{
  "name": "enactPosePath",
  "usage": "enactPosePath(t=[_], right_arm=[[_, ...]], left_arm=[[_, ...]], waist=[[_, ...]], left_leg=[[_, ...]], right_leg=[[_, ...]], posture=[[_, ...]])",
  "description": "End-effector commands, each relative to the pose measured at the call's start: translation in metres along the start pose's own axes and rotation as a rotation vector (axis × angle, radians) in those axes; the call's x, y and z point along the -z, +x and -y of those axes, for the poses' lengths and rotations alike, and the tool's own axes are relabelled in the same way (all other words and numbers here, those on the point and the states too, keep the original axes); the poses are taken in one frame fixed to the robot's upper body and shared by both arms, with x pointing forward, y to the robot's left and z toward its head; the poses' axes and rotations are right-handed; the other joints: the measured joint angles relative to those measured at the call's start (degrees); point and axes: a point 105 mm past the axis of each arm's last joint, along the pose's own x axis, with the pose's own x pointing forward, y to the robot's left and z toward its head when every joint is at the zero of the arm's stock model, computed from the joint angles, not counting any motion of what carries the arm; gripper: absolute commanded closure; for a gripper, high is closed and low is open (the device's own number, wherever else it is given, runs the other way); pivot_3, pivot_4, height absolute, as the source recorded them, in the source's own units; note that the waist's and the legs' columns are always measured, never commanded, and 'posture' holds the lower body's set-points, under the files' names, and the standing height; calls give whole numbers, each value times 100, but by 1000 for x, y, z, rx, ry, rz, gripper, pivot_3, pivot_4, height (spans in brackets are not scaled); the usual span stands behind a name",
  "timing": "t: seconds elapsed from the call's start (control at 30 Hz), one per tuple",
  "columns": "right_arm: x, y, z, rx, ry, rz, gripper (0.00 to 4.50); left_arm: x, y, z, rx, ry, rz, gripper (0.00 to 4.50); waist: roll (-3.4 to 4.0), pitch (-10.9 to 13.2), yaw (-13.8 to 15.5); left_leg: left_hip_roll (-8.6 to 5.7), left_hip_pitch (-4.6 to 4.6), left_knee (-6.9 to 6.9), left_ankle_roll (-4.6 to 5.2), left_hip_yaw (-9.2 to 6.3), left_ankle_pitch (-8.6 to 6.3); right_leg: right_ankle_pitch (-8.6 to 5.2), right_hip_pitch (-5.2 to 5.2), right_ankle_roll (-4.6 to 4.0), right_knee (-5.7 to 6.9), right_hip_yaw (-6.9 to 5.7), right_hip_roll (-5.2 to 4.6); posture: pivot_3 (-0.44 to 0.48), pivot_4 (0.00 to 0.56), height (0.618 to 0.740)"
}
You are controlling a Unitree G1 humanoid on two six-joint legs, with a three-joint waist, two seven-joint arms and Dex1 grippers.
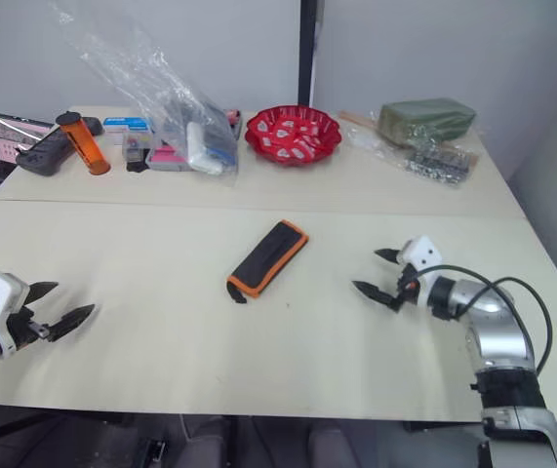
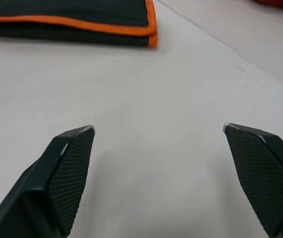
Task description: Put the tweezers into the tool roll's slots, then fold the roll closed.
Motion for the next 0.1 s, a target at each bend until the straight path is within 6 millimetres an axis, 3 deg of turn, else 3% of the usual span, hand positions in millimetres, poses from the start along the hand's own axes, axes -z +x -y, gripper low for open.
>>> enactPosePath(t=[0.03, 0.1], right_arm=[[-10, -13, 14, 74, -15, 53, 0], [-9, -16, 19, 116, 17, 71, 0]], left_arm=[[-6, -6, -2, -33, 20, 47, 16], [-6, -6, -2, -50, 14, 68, 16]], waist=[[0, 0, -10], [0, 0, -13]], left_leg=[[0, 0, 1, 0, 1, 0], [0, 0, 4, 0, 3, 0]], right_leg=[[0, 0, 0, 0, 0, 0], [2, 1, 0, 0, 1, 0]], posture=[[0, 150, 729], [0, 150, 729]])
